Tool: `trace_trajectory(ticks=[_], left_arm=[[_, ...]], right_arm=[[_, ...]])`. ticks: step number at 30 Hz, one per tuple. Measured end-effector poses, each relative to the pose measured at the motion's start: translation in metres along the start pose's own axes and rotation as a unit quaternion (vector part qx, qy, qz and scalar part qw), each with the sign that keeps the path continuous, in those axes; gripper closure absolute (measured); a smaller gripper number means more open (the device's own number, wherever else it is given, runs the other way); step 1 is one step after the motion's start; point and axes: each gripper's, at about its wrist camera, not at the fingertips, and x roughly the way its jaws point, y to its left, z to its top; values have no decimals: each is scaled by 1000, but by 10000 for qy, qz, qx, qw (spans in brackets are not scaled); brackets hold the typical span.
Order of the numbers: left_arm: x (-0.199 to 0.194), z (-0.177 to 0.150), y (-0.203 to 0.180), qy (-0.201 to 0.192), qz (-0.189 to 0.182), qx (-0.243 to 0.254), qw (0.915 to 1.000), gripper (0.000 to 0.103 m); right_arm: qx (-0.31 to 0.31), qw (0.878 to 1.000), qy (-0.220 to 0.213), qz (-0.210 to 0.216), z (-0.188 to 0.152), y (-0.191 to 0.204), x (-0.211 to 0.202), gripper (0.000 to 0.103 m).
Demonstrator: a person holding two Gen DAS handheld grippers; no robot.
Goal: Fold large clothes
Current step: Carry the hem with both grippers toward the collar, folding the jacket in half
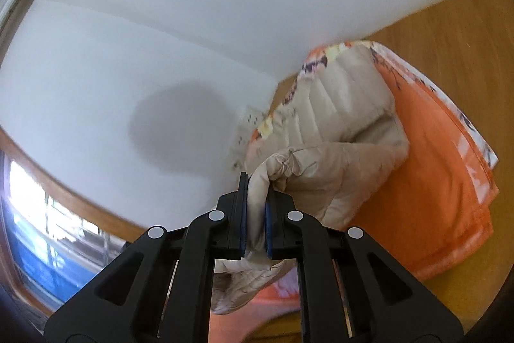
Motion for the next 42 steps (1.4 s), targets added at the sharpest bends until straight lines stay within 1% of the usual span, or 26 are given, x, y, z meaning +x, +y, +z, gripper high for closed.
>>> trace_trajectory(ticks=[2,4,8,13,16,20,25,30,34,40,42], left_arm=[[7,15,-1,-31,-66,110,9999,92],[15,29,0,-19,-92,83,9999,92],[26,53,1,24,-104,78,9999,92],[36,76,-2,-7,1,165,9999,92],[46,89,-3,-55,41,113,9999,92],[64,109,-5,-66,140,78,9999,91],[94,139,0,18,256,-19,9997,91],[129,165,12,148,353,-138,9992,91],[155,176,32,245,383,-429,9980,91],[192,182,61,454,670,-557,9952,89],[200,184,70,492,769,-622,9939,84]], right_arm=[[16,9999,-130,-25,10,1,7,94],[99,9996,-245,-13,18,3,14,94],[22,9992,-371,-118,33,9,29,94],[66,9991,-411,-69,56,2,49,94],[76,9992,-394,-45,72,-4,61,94],[122,9994,-297,-98,97,-14,83,94],[205,9994,-160,-209,126,-27,118,94],[340,9987,-42,-382,147,-45,147,94],[464,9972,104,-572,155,-63,165,93],[513,9940,336,-905,160,-87,190,93],[460,9929,384,-1023,160,-91,196,92]])
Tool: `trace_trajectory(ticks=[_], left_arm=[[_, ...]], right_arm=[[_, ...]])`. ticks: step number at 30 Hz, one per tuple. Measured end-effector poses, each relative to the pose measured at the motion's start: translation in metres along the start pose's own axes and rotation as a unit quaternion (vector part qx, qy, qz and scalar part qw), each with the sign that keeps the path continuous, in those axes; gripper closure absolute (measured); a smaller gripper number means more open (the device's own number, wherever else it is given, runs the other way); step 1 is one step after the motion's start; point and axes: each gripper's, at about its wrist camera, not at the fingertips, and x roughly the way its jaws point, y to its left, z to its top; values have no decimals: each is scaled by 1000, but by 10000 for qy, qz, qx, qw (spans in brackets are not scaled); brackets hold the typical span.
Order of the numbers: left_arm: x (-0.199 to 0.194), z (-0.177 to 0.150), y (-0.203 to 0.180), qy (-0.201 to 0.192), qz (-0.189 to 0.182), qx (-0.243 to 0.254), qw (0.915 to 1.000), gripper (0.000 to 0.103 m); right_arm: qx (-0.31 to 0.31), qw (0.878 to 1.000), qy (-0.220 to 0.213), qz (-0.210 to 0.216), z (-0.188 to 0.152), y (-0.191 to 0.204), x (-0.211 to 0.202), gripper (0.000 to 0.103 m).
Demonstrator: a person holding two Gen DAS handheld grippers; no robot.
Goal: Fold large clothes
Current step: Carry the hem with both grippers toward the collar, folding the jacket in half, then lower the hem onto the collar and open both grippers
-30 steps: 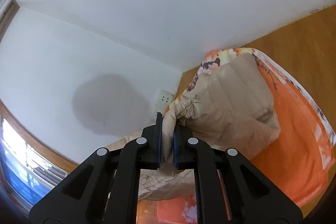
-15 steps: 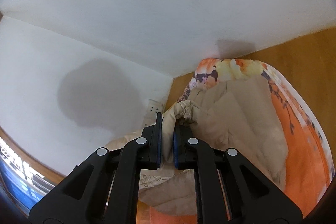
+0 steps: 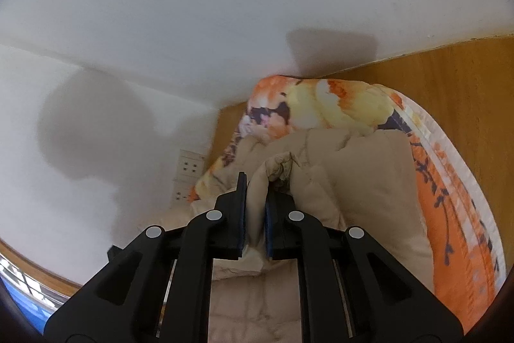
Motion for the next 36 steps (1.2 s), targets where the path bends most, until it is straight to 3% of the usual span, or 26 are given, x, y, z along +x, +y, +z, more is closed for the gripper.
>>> trace_trajectory(ticks=[5,8,10,12,13,14,15,16,18,22,26,27,29,31,33,36], left_arm=[[17,11,6,145,17,-57,9999,83],[17,22,-2,172,-54,58,9998,78],[14,30,-6,182,-192,87,9996,64],[10,36,-11,151,-202,159,9996,39],[7,37,-14,97,-168,224,9996,34],[2,38,-16,-6,-74,299,9995,23],[-7,40,-17,-226,131,375,9990,18],[-12,40,-17,-305,186,383,9986,18],[-23,40,-12,-381,183,286,9987,18],[-36,25,-8,-467,381,261,9978,18],[-36,-4,-24,-376,637,643,9952,18],[-34,-14,-34,-342,740,837,9932,18],[-27,-30,-52,-295,1001,1189,9874,18],[-12,-48,-75,-235,1321,1680,9766,18],[3,-63,-94,-224,1473,2100,9663,22],[28,-77,-111,-366,1803,2548,9494,36]], right_arm=[[-67,9998,65,-189,8,-4,11,90],[-192,9994,73,-272,15,1,12,87],[-180,9994,56,-301,21,2,11,79],[-165,9993,23,-322,24,1,11,73],[-150,9993,-1,-335,25,1,9,68],[-129,9993,-36,-343,25,2,7,64],[-107,9992,-100,-367,26,2,3,54],[-121,9985,-246,-472,26,3,-3,36],[-258,9956,-535,-727,26,9,-16,20],[-435,9950,-506,-750,23,18,-30,20],[-1159,9874,-452,-974,-1,49,-39,20],[-1354,9846,-420,-1024,-8,57,-37,23],[-1975,9731,-303,-1150,-30,82,-25,42],[-2592,9571,-54,-1293,-53,104,-4,81],[-3052,9409,194,-1453,-71,118,20,99],[-3492,9222,257,-1640,-93,128,54,99]])
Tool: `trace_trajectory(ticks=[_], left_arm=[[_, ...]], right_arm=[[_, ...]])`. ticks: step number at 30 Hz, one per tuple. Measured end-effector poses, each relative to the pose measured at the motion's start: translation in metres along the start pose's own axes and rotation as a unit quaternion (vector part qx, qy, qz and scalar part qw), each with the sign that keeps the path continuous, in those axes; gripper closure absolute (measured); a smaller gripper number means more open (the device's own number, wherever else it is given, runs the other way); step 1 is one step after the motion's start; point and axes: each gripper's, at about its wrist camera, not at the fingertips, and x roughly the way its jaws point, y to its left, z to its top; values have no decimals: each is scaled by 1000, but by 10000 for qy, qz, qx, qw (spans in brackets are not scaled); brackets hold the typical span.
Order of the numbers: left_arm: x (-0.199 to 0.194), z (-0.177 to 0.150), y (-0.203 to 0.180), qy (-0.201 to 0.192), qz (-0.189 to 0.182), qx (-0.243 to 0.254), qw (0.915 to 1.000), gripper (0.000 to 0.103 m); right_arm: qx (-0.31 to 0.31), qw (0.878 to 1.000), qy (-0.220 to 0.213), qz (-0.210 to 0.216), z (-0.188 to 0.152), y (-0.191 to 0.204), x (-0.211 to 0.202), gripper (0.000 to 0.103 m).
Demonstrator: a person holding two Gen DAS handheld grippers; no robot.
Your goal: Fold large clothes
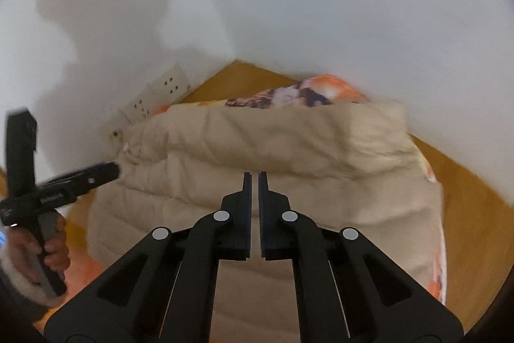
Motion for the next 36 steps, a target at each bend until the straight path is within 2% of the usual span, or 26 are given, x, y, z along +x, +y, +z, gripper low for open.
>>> trace_trajectory(ticks=[3,5,9,11,15,21,30,33,35,36], left_arm=[[15,5,-13,-209,407,288,9985,49],[25,11,-17,-211,480,367,9980,52],[62,15,-7,65,786,365,9962,54],[76,12,2,127,803,285,9963,54],[88,9,3,-30,974,429,9943,54],[102,3,11,-204,864,174,9959,54],[103,5,11,-60,774,183,9968,53],[98,9,9,50,747,261,9969,47],[90,14,5,110,747,279,9968,43],[85,15,4,96,730,268,9969,41]], right_arm=[[-172,9995,-85,-265,0,11,22,99],[-196,9986,-198,-455,4,11,35,99],[-208,9960,-134,-860,3,-7,65,99],[-7,9963,-2,-858,0,-22,82,101],[143,9968,16,-785,-3,-36,100,103],[-5,9967,-33,-812,-6,-39,121,103],[82,9977,131,-662,-3,-42,119,103],[153,9981,216,-560,0,-40,113,97],[237,9983,195,-487,2,-36,103,86],[258,9986,148,-434,2,-34,96,75]])
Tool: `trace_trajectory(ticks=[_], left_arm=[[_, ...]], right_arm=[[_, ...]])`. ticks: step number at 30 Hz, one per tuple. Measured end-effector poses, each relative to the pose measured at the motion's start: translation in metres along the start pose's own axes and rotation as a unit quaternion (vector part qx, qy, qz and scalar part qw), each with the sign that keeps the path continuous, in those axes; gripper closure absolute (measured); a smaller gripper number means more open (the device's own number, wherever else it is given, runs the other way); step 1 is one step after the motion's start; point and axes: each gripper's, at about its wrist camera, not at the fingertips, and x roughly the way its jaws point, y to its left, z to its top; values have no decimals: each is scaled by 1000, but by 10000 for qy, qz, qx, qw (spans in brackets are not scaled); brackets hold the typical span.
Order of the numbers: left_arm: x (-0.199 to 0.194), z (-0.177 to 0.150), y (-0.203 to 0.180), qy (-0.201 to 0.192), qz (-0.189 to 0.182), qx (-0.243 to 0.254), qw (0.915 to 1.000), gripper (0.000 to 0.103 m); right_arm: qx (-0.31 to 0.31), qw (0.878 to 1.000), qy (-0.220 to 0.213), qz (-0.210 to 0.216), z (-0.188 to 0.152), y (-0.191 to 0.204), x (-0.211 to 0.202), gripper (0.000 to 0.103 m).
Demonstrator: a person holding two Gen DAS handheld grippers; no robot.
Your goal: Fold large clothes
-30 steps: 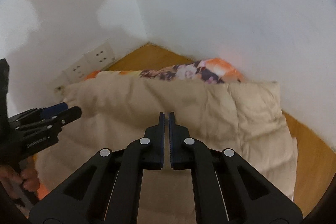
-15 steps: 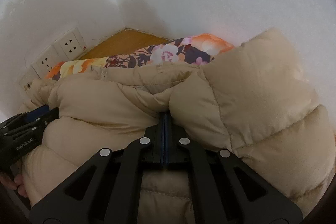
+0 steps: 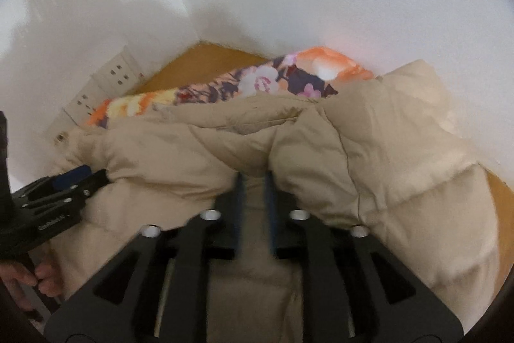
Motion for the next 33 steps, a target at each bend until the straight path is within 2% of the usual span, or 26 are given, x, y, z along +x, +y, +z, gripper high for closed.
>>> trace_trajectory(ticks=[1,3,8,13,16,19,22,25,26,27,29,33], left_arm=[[-8,2,-1,-46,-31,-19,10000,40],[-21,3,-4,-143,-91,-28,9999,34],[-54,2,-19,-334,-259,62,9991,27],[-77,-8,-39,-436,-393,269,9979,26],[-87,-17,-52,-393,-524,348,9972,26],[-89,-26,-65,-188,-693,407,9966,26],[-85,-35,-74,91,-847,405,9955,27],[-80,-40,-82,256,-920,471,9943,37],[-79,-42,-85,298,-946,506,9938,43],[-77,-43,-90,347,-986,556,9930,50],[-73,-43,-96,391,-1019,664,9918,56],[-58,-46,-107,550,-932,786,9910,71]], right_arm=[[0,9999,-95,81,0,3,-11,60],[-65,9995,-259,156,-2,10,-29,50],[-225,9988,-403,167,-13,17,-67,48],[28,9985,-532,122,-34,1,-104,44],[377,9978,-544,61,-53,-20,-123,43],[873,9947,-539,99,-74,-48,-136,42],[1470,9847,-820,443,-94,-81,-150,41],[2153,9715,-798,592,-107,-125,-147,41],[2310,9675,-799,646,-110,-135,-145,41],[2489,9622,-779,784,-113,-147,-142,41],[2758,9524,-637,1136,-119,-164,-132,41],[2828,9437,-344,1681,-123,-172,-107,39]])
